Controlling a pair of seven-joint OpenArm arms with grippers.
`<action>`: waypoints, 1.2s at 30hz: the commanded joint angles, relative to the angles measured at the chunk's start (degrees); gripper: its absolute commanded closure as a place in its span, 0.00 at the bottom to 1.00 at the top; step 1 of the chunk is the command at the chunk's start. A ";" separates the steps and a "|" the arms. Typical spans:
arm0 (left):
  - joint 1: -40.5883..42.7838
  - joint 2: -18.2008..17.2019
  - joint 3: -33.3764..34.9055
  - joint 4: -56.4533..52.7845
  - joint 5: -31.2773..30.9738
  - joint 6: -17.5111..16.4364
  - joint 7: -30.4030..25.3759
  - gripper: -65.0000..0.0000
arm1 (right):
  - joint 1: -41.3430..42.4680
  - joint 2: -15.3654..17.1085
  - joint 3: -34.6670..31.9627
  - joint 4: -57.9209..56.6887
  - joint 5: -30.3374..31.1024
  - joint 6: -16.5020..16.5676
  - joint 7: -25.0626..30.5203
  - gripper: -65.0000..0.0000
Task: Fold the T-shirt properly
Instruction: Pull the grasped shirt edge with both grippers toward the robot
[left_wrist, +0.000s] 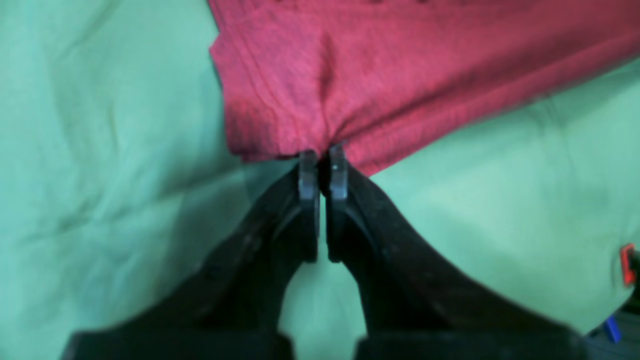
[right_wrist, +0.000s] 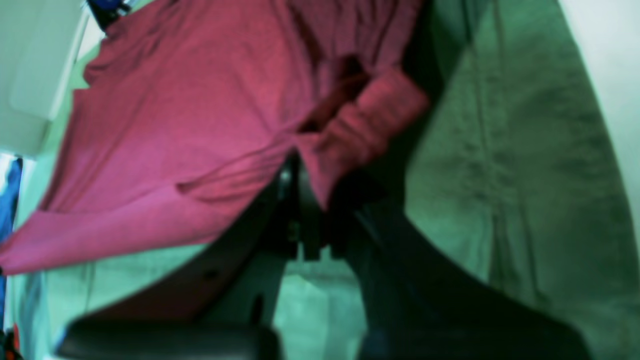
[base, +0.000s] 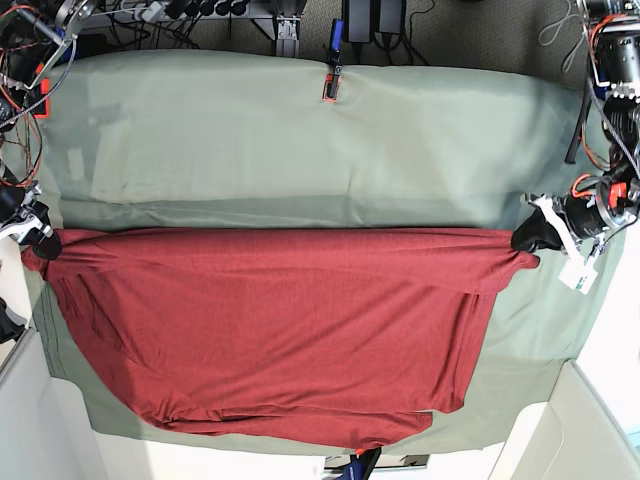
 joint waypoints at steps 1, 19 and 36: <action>0.83 -1.88 -0.59 2.27 -0.48 -0.25 -0.55 1.00 | -0.81 1.51 0.26 1.97 1.01 0.33 0.48 1.00; 31.45 -1.14 -21.00 22.67 -0.59 -0.25 -0.94 1.00 | -26.36 2.25 0.28 21.99 3.54 1.14 -0.76 1.00; 33.75 3.21 -22.16 21.22 -1.40 -0.25 -1.44 0.95 | -28.83 2.58 0.44 22.77 1.99 1.11 -0.79 1.00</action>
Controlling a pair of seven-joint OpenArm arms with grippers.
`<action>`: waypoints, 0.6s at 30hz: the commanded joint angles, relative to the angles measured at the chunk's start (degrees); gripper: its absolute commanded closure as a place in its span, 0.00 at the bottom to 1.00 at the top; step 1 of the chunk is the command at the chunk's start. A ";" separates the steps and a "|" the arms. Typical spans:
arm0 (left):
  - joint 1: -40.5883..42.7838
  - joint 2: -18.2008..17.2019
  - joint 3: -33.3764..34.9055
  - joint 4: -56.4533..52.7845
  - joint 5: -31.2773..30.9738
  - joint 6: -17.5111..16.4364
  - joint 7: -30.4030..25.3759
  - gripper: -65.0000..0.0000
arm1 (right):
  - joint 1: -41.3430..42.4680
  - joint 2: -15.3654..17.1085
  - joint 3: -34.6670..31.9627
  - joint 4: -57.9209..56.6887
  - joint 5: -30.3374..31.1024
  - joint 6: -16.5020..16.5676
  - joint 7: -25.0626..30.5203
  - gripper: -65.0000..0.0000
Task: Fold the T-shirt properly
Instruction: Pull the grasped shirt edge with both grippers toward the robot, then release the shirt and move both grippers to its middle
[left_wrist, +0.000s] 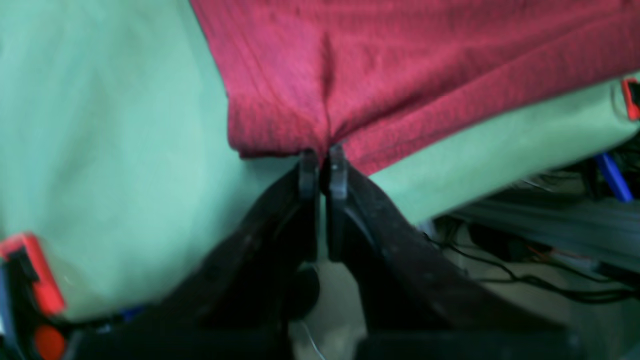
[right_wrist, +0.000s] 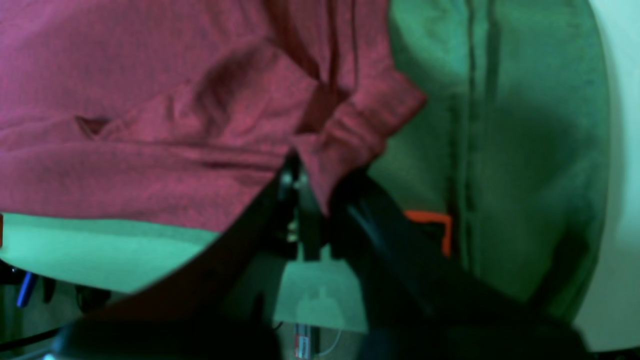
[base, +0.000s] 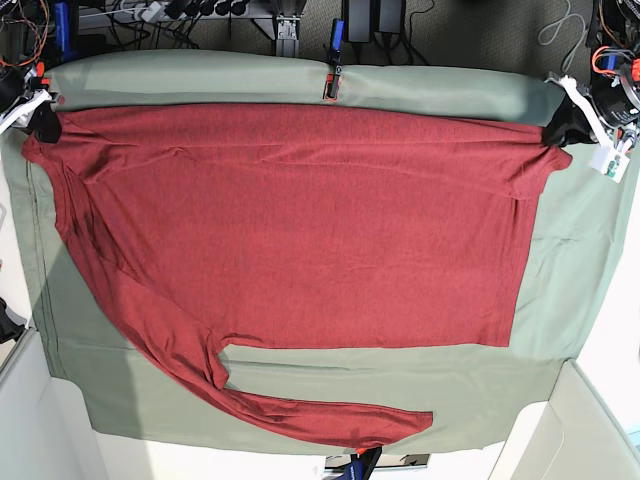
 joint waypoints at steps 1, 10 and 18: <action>0.46 -1.07 -0.68 -0.11 -0.26 -0.06 -0.63 0.91 | 0.13 1.14 0.57 1.01 0.42 -0.02 1.14 1.00; 0.48 -0.76 -0.68 -2.29 -0.35 -0.06 -2.36 0.58 | 0.15 1.11 0.57 1.01 -0.66 -0.09 1.36 0.77; -0.50 -0.81 -1.57 -0.81 -3.87 -0.06 -2.34 0.54 | 0.31 1.31 2.21 1.88 -0.33 -0.50 1.57 0.62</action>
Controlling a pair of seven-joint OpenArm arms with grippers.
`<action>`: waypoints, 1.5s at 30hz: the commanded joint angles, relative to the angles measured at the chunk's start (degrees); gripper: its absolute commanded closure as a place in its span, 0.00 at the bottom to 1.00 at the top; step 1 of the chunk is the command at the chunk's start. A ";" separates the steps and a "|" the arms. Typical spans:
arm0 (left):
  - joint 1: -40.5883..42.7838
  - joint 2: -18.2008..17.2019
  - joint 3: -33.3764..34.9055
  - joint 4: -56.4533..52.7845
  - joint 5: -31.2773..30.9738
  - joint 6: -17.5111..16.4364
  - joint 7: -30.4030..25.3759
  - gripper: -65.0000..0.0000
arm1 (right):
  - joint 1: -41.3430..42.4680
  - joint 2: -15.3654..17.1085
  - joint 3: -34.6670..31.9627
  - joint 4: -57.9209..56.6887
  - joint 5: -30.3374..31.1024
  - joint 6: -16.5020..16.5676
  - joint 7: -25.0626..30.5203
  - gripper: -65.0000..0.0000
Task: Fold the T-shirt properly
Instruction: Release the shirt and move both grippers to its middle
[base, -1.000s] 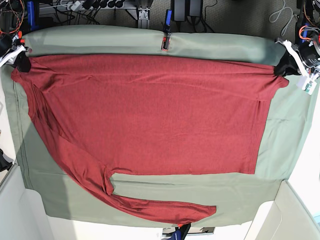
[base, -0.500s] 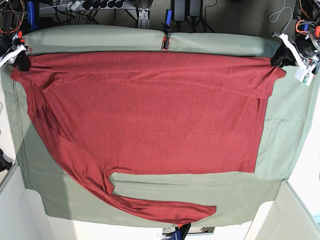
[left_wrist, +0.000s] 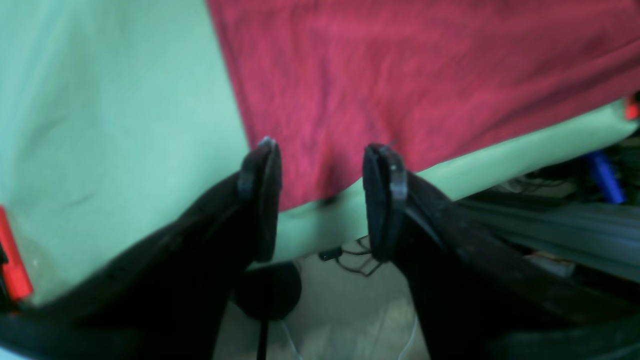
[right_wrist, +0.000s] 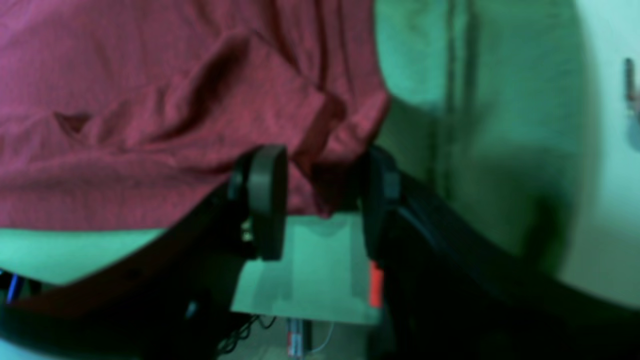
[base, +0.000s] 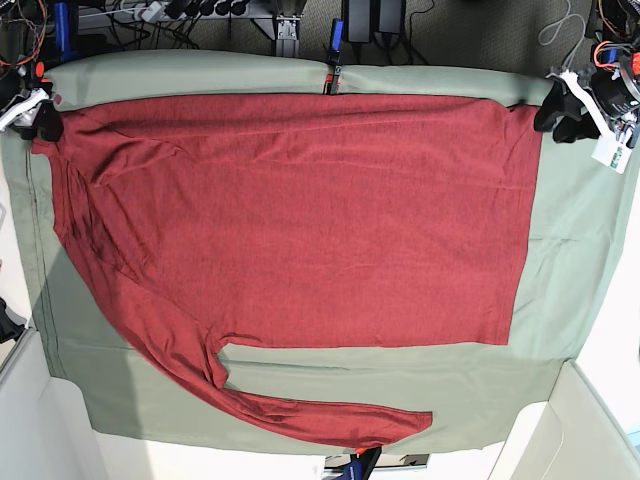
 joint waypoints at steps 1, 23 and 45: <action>-0.46 -1.20 -1.25 1.77 -1.66 -0.08 -1.03 0.54 | 0.31 1.29 1.53 1.81 1.29 -0.26 1.60 0.62; -13.11 -7.67 13.05 -0.48 2.03 -0.08 -3.93 0.54 | 40.59 1.31 -13.46 -20.52 -22.05 -10.84 13.77 0.62; -20.70 -7.69 13.05 -7.76 1.77 -0.08 -4.24 0.54 | 54.60 0.63 -22.12 -57.46 -24.00 -6.84 22.80 0.53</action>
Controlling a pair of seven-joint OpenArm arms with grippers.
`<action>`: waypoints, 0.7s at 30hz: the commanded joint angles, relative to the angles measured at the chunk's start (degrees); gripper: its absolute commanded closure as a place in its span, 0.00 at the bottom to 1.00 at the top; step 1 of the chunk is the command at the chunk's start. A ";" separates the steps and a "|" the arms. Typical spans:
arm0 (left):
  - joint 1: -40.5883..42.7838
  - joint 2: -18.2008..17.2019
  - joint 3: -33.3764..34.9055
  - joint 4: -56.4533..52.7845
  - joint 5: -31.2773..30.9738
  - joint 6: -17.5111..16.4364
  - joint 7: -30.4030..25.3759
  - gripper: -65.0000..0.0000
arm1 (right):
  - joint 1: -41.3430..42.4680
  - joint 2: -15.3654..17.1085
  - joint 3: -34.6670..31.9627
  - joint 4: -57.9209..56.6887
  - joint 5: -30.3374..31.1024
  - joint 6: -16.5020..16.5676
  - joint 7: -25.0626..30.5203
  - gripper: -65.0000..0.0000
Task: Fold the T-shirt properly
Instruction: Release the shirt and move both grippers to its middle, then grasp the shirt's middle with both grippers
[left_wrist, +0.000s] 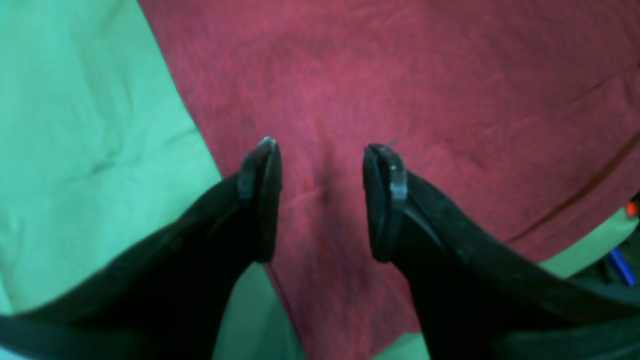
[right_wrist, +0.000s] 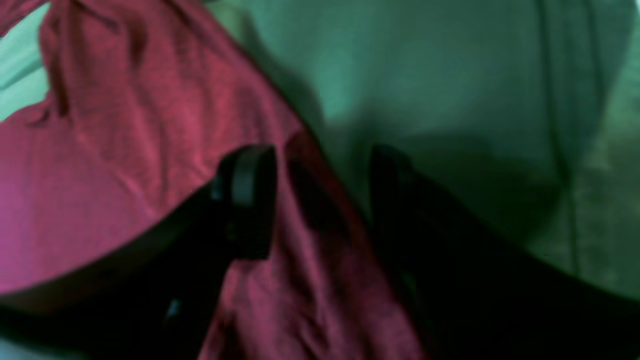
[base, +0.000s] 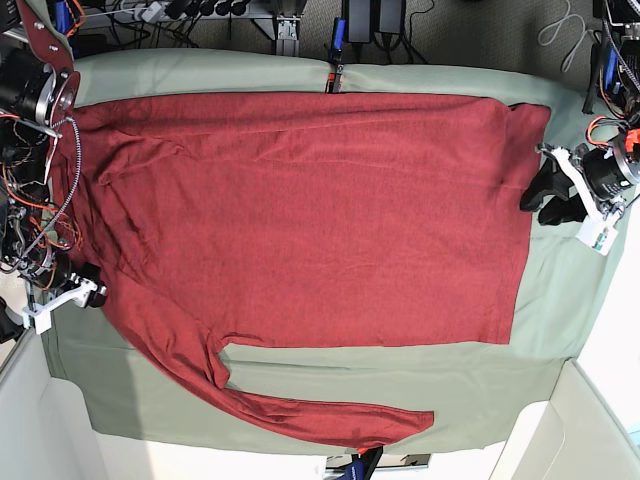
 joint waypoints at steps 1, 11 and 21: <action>-1.88 -1.33 -0.61 -0.37 -1.25 -0.14 -1.42 0.54 | 1.42 0.22 -0.09 1.33 0.94 0.76 -0.46 0.53; -16.37 -1.60 8.76 -14.16 -0.87 -0.14 -2.03 0.54 | 1.40 -0.46 -0.11 3.56 3.45 0.76 -3.48 0.53; -35.08 -1.14 20.61 -32.59 4.59 -0.14 -8.72 0.54 | 1.31 -3.08 -0.09 5.18 3.43 2.69 -5.38 0.53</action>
